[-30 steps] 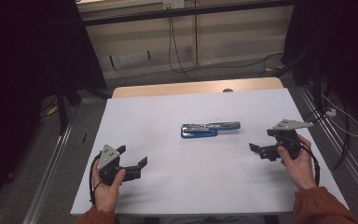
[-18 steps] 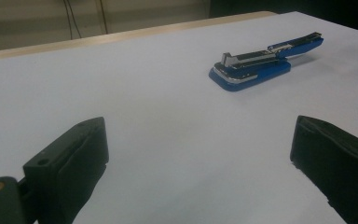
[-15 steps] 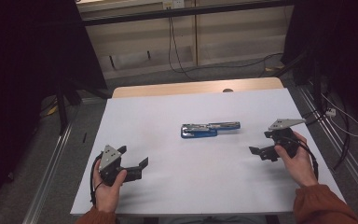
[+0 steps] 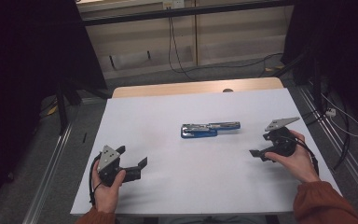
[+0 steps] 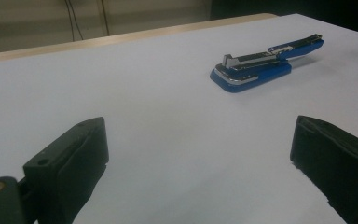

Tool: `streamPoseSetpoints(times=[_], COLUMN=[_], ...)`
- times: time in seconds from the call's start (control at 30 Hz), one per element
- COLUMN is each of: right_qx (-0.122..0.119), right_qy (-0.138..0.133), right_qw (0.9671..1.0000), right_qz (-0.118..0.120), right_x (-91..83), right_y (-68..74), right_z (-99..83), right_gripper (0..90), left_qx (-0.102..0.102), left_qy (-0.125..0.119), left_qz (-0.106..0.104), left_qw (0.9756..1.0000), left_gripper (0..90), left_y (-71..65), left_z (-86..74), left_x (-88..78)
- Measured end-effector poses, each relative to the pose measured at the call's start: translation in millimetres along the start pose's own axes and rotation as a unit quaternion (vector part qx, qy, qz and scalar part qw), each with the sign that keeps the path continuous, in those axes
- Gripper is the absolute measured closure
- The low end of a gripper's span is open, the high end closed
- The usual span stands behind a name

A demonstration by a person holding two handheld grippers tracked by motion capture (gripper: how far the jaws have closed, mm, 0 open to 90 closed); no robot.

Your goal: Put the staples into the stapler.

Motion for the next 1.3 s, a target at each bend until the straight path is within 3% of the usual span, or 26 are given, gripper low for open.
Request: streamPoseSetpoints(times=[0.1,0.37,0.57,0.63,0.7,0.83,1.3], right_qx=[-0.006,-0.017,-0.032,-0.041,-0.038,-0.039,-0.059], right_qy=[0.002,0.034,0.062,0.064,0.068,0.09,0.115], right_qw=[1.0,0.9992,0.9976,0.9971,0.9969,0.9951,0.9912], right_qz=[-0.001,-0.011,0.004,-0.003,0.002,0.009,0.026], right_x=[-1.6,-5.3,-0.9,0.0,2.1,7.3,8.5], right_y=[-2.0,-11.2,-14.7,-16.1,-17.9,-16.7,-8.8], right_z=[1.0,1.8,7.2,11.0,13.2,10.8,9.6], right_gripper=[17.9,33.6,41.3,45.3,45.6,47.7,61.8], left_qx=[-0.002,0.002,0.002,0.003,0.004,0.006,0.006], left_qy=[0.002,0.005,0.007,0.007,0.007,0.009,0.011], left_qz=[0.0,-0.002,0.0,-0.001,-0.002,-0.004,-0.006], left_qw=[1.0,1.0,1.0,1.0,1.0,0.9999,0.9999], left_gripper=[4.4,4.4,4.4,4.4,4.4,4.4,4.4], left_y=[-0.6,-0.5,-0.6,-1.0,-1.3,-0.9,-1.6], left_z=[-0.3,-0.2,-0.3,-0.2,0.0,-0.2,-0.2], left_x=[0.7,1.3,2.6,3.2,3.4,4.4,4.2])
Point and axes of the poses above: each handheld gripper's, and its own axes: x roughly forward along the jaws, z roughly out of its top, y roughly to its left, the point moved 2 cm from there along x, roughly forward along the jaws, and after that the axes turned 1 degree about -x, right-handed, at the moved point
